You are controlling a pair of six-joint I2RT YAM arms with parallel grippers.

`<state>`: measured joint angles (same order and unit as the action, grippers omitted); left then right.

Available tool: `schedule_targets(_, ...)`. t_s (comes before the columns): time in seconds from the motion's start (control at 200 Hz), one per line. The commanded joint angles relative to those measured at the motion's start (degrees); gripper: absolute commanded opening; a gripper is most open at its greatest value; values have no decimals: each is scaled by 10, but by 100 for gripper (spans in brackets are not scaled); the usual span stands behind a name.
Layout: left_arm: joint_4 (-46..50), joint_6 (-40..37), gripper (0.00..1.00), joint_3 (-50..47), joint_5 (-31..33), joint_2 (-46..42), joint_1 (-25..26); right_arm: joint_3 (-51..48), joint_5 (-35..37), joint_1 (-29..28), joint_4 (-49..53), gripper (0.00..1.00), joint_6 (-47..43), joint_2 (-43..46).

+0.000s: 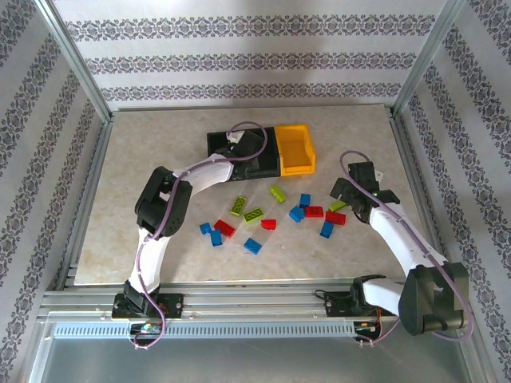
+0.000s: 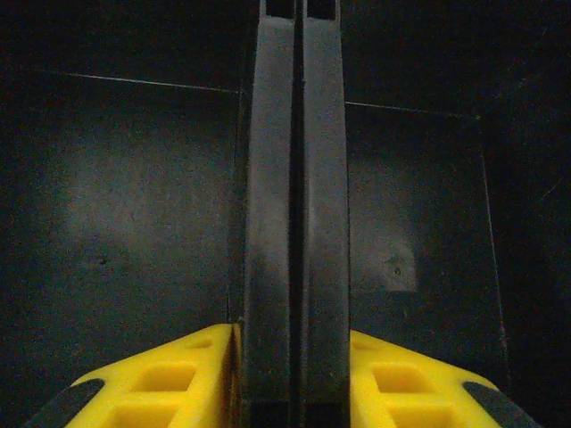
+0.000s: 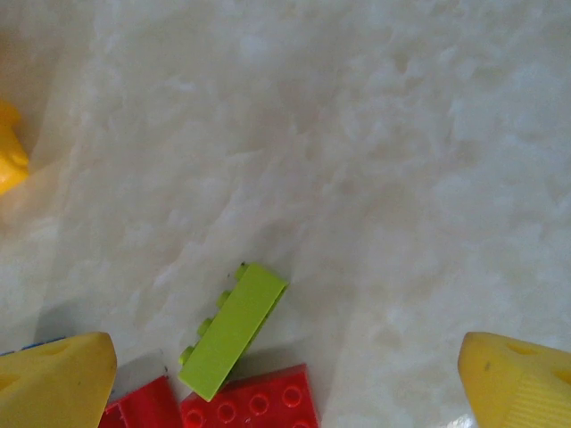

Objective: Sort the legos into containers by color
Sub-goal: Move the container to the top-center of the table, then pick up the lego from the middle-right of the table.

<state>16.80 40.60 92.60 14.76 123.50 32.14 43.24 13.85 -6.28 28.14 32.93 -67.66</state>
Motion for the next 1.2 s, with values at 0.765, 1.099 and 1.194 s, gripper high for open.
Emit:
schedule_targets(0.765,-39,-32,100,-78,-72,-173,0,-11,-31,-25,29,98,69,-26)
schedule_targets(1.099,-112,-104,100,-304,34,-377,0,2,-26,-43,26,98,75,-79)
schedule_targets(1.194,-118,-117,100,-371,51,-436,-1,7,-25,-44,30,98,76,-93)
